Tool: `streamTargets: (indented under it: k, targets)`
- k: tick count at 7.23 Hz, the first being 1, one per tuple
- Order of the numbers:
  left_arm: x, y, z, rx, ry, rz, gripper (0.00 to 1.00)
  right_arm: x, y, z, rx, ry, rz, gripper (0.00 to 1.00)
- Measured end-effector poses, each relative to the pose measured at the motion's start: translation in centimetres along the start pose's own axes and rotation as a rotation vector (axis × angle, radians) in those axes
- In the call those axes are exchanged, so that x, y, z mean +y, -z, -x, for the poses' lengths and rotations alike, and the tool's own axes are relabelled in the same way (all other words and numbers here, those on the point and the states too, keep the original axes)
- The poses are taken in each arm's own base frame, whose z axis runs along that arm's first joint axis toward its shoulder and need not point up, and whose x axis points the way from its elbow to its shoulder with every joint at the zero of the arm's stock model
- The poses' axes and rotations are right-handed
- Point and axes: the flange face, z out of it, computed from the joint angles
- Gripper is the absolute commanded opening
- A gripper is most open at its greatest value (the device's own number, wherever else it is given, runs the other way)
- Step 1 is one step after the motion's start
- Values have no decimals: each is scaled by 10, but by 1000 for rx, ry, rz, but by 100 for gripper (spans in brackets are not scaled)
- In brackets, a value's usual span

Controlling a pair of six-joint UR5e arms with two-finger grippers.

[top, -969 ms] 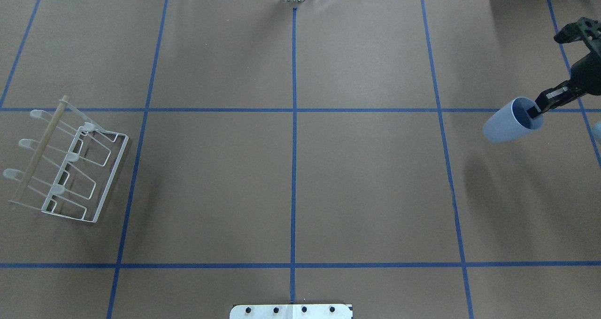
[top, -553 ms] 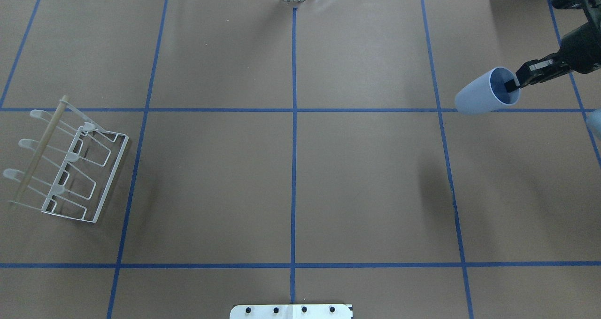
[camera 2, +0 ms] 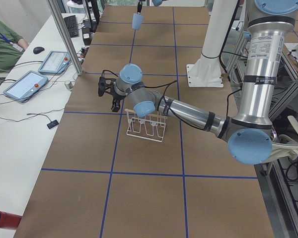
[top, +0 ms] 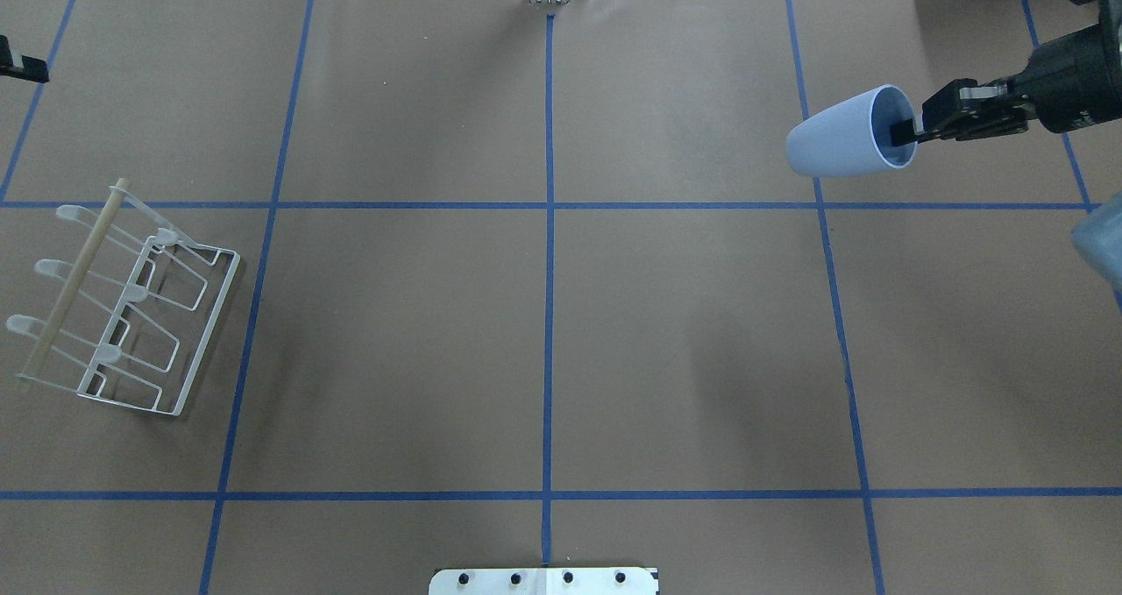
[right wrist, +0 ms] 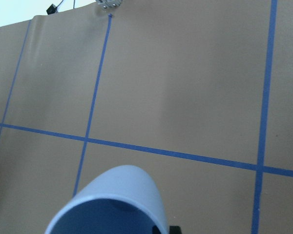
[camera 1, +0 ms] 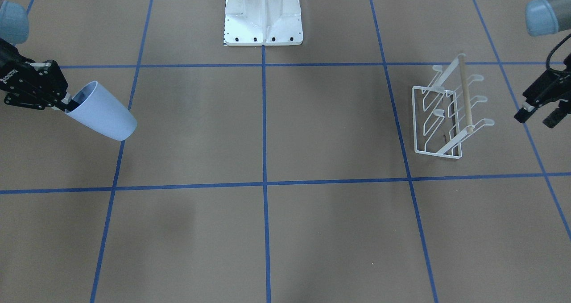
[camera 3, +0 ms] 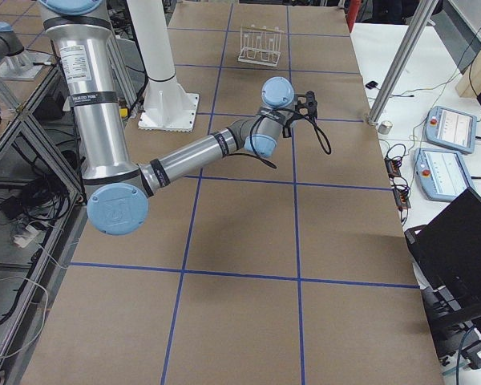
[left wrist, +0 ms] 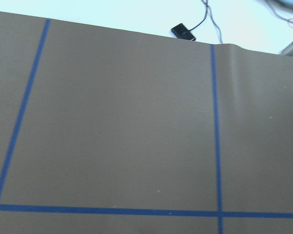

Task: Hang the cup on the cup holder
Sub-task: 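Grip the cup rim with the right gripper and lift it, tipping sideways, then carry the cup toward the center while the left gripper approaches its base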

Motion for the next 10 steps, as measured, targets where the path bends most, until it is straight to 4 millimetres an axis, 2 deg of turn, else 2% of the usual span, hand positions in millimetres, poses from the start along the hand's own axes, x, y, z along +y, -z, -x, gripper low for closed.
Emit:
streamTargets:
  k: [1,3,4,5,7,8,10]
  targets:
    - [7,-7,-37,107,32,-4,98,6,3,8,-54,-19,-17,0]
    - [9,-13,-125,290,123,19,98,20,8,25,-169,-55,-56,0]
    - [12,-16,-170,363,175,40,98,28,6,34,-234,-70,-79,0]
    - [25,-21,-212,431,225,59,98,39,-1,45,-310,-84,-106,0]
    - [80,-30,-286,587,351,101,98,69,-22,69,-508,-124,-156,0]
    - [108,-32,-311,658,415,127,98,84,-32,81,-600,-139,-164,0]
    - [143,-33,-348,748,517,192,98,104,-51,108,-730,-156,-169,0]
